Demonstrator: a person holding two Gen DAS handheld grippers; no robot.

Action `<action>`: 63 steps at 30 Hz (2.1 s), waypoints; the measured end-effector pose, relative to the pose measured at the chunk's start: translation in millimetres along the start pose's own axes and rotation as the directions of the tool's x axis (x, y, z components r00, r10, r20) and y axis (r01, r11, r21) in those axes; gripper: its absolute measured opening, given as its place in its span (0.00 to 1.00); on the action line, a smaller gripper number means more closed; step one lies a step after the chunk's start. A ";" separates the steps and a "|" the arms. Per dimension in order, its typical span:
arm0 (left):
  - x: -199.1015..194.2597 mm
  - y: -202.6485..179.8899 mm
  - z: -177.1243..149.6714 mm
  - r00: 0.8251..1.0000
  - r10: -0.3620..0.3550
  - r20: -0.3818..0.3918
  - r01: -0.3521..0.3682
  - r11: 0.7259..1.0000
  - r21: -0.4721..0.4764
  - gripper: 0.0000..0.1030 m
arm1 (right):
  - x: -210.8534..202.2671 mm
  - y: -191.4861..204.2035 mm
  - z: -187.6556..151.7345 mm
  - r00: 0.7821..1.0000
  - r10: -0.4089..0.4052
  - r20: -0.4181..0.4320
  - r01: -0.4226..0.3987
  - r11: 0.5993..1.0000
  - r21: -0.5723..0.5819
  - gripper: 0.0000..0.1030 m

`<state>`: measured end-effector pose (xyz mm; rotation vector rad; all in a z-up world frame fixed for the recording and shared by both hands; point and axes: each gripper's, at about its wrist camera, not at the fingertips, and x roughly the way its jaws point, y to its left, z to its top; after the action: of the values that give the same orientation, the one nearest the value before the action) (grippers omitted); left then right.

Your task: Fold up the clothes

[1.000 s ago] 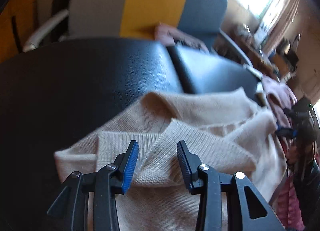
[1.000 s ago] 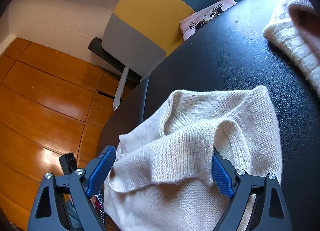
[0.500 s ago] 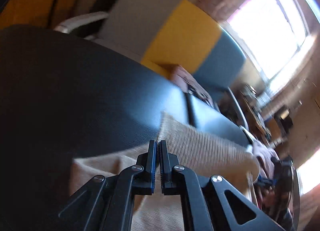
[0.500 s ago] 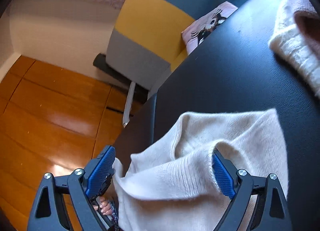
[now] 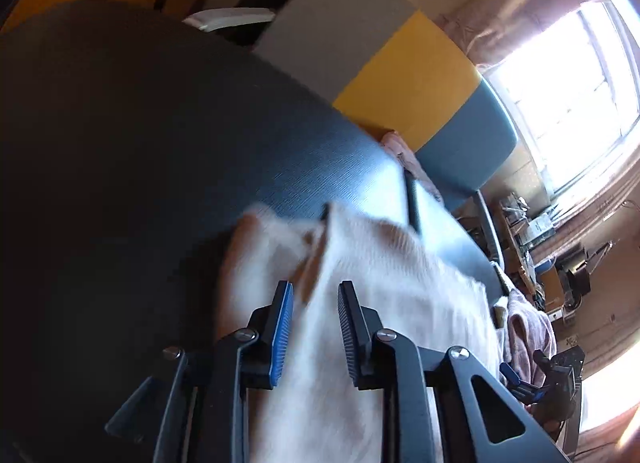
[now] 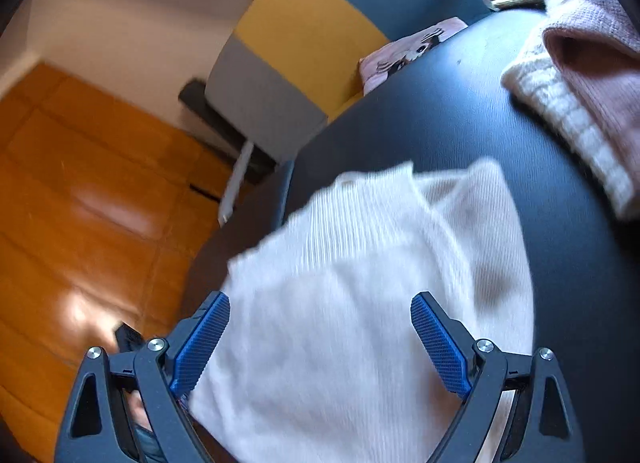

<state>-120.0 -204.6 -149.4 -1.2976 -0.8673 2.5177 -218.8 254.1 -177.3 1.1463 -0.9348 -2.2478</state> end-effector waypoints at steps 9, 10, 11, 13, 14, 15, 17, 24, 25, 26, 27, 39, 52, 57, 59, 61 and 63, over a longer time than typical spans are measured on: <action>-33.8 7.2 -50.4 0.998 0.007 -0.065 -0.001 0.996 0.093 0.27 | 11.6 9.7 -46.8 0.989 -0.150 -0.013 0.145 0.973 -0.181 0.91; -34.8 5.4 -54.0 0.997 0.018 -0.071 -0.010 0.993 0.114 0.27 | 11.7 8.2 -48.1 0.988 -0.152 -0.010 0.147 0.972 -0.182 0.91; -35.1 4.8 -56.6 0.997 0.021 -0.077 -0.011 0.992 0.124 0.27 | 11.3 5.9 -48.5 0.990 -0.144 -0.006 0.141 0.974 -0.180 0.92; -35.3 5.4 -61.2 0.995 0.015 -0.094 -0.003 0.992 0.129 0.25 | 10.6 1.0 -49.8 0.992 -0.127 0.004 0.126 0.976 -0.180 0.92; -35.1 6.1 -63.1 0.995 0.015 -0.101 -0.002 0.992 0.128 0.25 | 10.2 -0.6 -51.0 0.993 -0.121 0.010 0.121 0.974 -0.189 0.93; -34.5 8.5 -64.6 0.994 0.023 -0.107 -0.010 0.992 0.122 0.25 | 9.8 -1.7 -52.7 0.993 -0.116 0.015 0.117 0.972 -0.206 0.93; -33.6 13.4 -67.3 0.992 0.036 -0.120 -0.023 0.994 0.109 0.25 | 8.8 -2.7 -59.2 0.994 -0.108 0.036 0.114 0.961 -0.252 0.93; -53.4 10.5 -74.4 0.995 -0.043 -0.091 0.057 0.986 0.156 0.03 | 10.7 -2.1 -67.8 0.993 -0.101 0.062 0.116 0.945 -0.306 0.93; -60.0 9.5 -75.0 0.996 -0.051 -0.075 0.062 0.985 0.163 0.03 | 12.0 -0.9 -67.3 0.992 -0.106 0.063 0.120 0.942 -0.312 0.93; -66.6 8.5 -75.6 0.997 -0.059 -0.058 0.068 0.983 0.170 0.03 | 13.3 0.4 -66.8 0.992 -0.111 0.064 0.126 0.940 -0.318 0.93; -74.3 8.4 -76.5 0.997 -0.067 -0.042 0.073 0.981 0.178 0.03 | 13.7 0.3 -67.1 0.991 -0.114 0.066 0.129 0.938 -0.322 0.93; -83.2 60.4 -106.2 0.996 0.044 -0.078 -0.032 0.989 0.144 0.03 | 17.3 -4.3 -65.1 0.992 -0.101 0.074 0.120 0.934 -0.336 0.93; -53.1 -15.0 -13.8 0.995 0.040 0.096 -0.061 0.971 0.231 0.16 | 27.9 8.1 -71.6 0.979 -0.189 0.076 0.203 0.883 -0.423 0.94; 8.0 -39.2 -25.2 0.979 0.200 0.037 -0.201 0.929 0.310 0.17 | 28.3 13.0 -80.0 0.970 -0.232 0.071 0.238 0.855 -0.462 0.94; 25.2 -46.1 -40.1 0.970 0.242 0.025 -0.237 0.916 0.323 0.19 | 30.4 17.7 -86.6 0.961 -0.269 0.063 0.263 0.821 -0.507 0.94; 22.5 -42.0 -52.3 0.967 0.245 0.069 -0.254 0.908 0.333 0.23 | 34.0 24.5 -98.8 0.944 -0.323 0.059 0.295 0.756 -0.584 0.94; 21.0 -37.8 -58.0 0.970 0.232 0.076 -0.245 0.916 0.317 0.23 | 33.9 28.4 -108.0 0.937 -0.346 0.053 0.302 0.722 -0.623 0.94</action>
<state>-90.7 -141.2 -168.2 -1.3151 -0.2885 2.7255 -145.9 173.6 -220.2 1.1044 0.0957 -2.4747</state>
